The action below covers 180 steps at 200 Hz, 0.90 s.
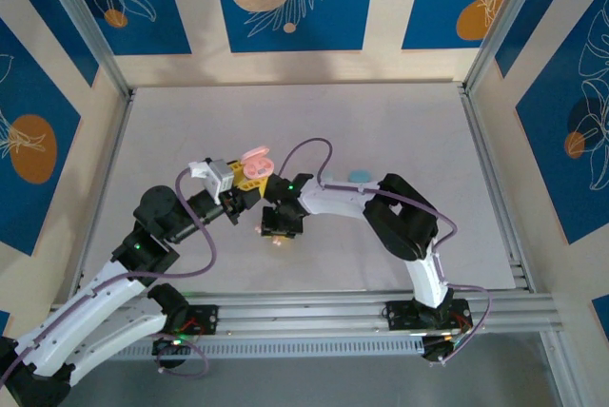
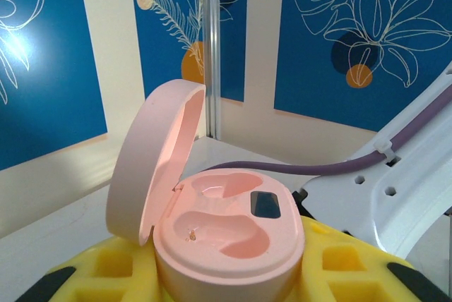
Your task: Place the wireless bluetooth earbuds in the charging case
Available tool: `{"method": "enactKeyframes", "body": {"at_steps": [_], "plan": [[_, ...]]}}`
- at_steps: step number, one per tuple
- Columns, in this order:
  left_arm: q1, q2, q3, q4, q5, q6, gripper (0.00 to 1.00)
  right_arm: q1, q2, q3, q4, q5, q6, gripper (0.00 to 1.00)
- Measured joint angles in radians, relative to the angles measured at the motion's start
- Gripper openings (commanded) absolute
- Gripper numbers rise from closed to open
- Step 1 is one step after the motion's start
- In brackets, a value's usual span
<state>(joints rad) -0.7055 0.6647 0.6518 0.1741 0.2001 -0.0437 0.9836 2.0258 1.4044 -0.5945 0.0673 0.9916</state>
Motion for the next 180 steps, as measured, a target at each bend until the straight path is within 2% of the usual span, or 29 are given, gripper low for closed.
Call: {"method": "enactKeyframes", "body": {"at_steps": [116, 180], "plan": [[0.000, 0.000, 0.000, 0.000, -0.001, 0.000, 0.32, 0.035, 0.085, 0.153, -0.181, 0.071, -0.130, 0.31], [0.000, 0.000, 0.000, 0.000, -0.004, 0.000, 0.32, 0.038, 0.103, 0.177, -0.231, 0.083, -0.185, 0.27]]}}
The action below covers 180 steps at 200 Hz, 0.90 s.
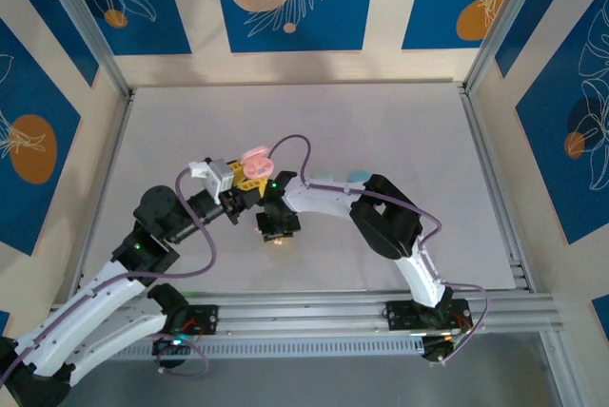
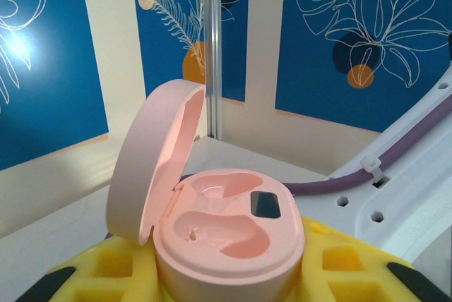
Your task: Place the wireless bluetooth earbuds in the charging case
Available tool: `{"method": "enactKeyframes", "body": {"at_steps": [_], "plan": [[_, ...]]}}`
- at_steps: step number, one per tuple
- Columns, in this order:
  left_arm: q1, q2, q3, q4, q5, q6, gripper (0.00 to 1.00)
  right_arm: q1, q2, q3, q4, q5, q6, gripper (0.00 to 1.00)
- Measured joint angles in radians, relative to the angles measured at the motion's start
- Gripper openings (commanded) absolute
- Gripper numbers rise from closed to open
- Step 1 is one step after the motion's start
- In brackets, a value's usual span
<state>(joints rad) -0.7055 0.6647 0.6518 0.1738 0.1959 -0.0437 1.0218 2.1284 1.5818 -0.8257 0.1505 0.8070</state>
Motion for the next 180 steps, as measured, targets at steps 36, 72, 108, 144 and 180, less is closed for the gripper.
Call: {"method": "enactKeyframes", "body": {"at_steps": [36, 72, 108, 144, 180], "plan": [[0.000, 0.000, 0.000, 0.000, -0.007, 0.000, 0.32, 0.000, 0.003, 0.005, -0.011, 0.002, -0.011, 0.21], [0.000, 0.000, 0.000, 0.000, -0.007, 0.000, 0.32, 0.000, 0.003, 0.006, -0.013, 0.003, -0.012, 0.20], [0.000, 0.000, 0.000, -0.003, -0.011, 0.000, 0.32, -0.023, -0.038, -0.053, 0.036, -0.038, -0.011, 0.20], [0.000, 0.000, 0.000, -0.005, -0.019, 0.000, 0.32, -0.121, -0.235, -0.267, 0.179, -0.207, -0.011, 0.20], [0.000, 0.024, 0.000, -0.004, -0.022, -0.003, 0.32, -0.282, -0.427, -0.447, 0.384, -0.490, -0.004, 0.20]]}}
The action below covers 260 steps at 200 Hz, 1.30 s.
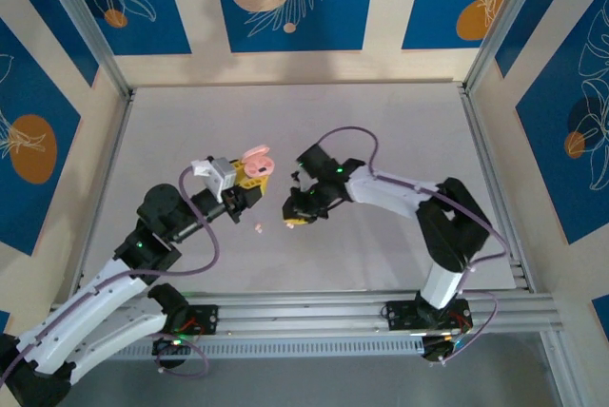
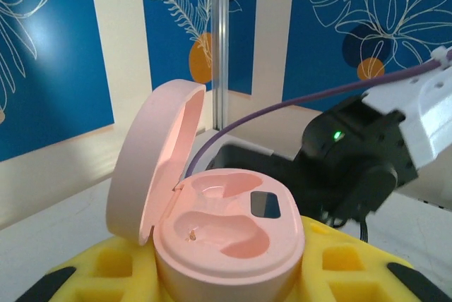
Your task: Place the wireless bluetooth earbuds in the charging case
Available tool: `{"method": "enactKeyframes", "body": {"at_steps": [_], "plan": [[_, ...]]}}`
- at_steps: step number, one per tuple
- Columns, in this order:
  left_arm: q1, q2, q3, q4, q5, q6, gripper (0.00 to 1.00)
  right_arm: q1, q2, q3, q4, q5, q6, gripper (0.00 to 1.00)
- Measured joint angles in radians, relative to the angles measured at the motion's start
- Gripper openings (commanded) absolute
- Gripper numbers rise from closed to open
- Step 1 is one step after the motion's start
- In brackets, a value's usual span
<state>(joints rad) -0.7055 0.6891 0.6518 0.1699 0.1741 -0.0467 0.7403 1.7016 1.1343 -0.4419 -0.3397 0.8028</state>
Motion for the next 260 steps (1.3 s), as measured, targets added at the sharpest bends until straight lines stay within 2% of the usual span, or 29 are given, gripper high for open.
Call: {"method": "enactKeyframes", "body": {"at_steps": [53, 81, 106, 206, 260], "plan": [[0.000, 0.016, 0.000, 0.001, 0.000, -0.006, 0.32, -0.175, -0.127, -0.149, 0.248, -0.381, 0.039, 0.21], [0.000, 0.028, -0.003, 0.002, 0.000, -0.008, 0.32, -0.229, -0.176, -0.183, 0.372, -0.514, 0.097, 0.21], [0.000, 0.040, -0.009, 0.005, 0.001, -0.008, 0.32, -0.258, -0.204, -0.201, 0.454, -0.582, 0.145, 0.21], [0.000, 0.116, -0.040, 0.033, 0.074, -0.016, 0.33, -0.290, -0.237, -0.232, 0.546, -0.595, 0.319, 0.21], [0.000, 0.133, -0.079, 0.093, 0.099, -0.014, 0.33, -0.323, -0.402, -0.213, 0.402, -0.474, 0.304, 0.21]]}}
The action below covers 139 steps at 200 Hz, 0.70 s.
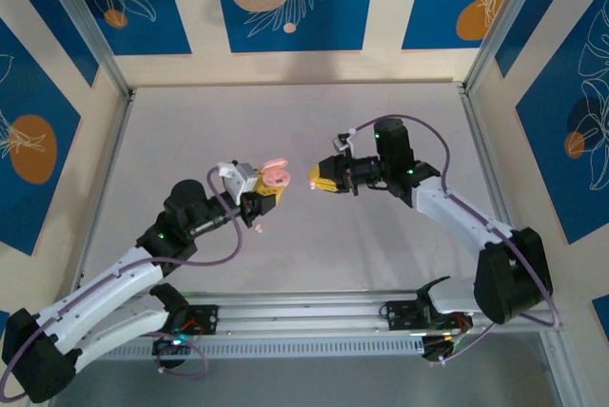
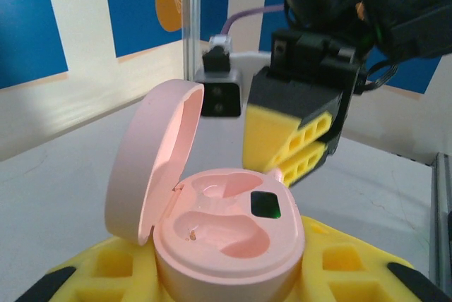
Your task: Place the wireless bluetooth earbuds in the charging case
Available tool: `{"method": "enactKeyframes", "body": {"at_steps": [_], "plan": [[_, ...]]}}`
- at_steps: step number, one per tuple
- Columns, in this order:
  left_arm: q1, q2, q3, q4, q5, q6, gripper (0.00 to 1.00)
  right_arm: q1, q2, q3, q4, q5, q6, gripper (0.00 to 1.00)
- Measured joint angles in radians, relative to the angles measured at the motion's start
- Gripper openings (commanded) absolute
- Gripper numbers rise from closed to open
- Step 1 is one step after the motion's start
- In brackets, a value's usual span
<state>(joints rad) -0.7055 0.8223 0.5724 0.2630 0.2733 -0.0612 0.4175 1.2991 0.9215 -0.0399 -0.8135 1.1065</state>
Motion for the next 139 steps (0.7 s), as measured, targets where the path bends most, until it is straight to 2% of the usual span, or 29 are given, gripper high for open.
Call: {"method": "enactKeyframes", "body": {"at_steps": [28, 60, 139], "plan": [[0.000, 0.029, -0.024, 0.060, 0.037, 0.000, 0.33, 0.015, -0.084, 0.073, -0.090, 0.072, -0.051, 0.21], [0.000, 0.060, -0.045, 0.126, 0.078, 0.000, 0.33, 0.104, -0.119, 0.189, -0.163, 0.164, -0.130, 0.21], [0.000, 0.069, -0.061, 0.232, 0.116, 0.011, 0.32, 0.296, -0.043, 0.282, -0.221, 0.349, -0.222, 0.21]]}}
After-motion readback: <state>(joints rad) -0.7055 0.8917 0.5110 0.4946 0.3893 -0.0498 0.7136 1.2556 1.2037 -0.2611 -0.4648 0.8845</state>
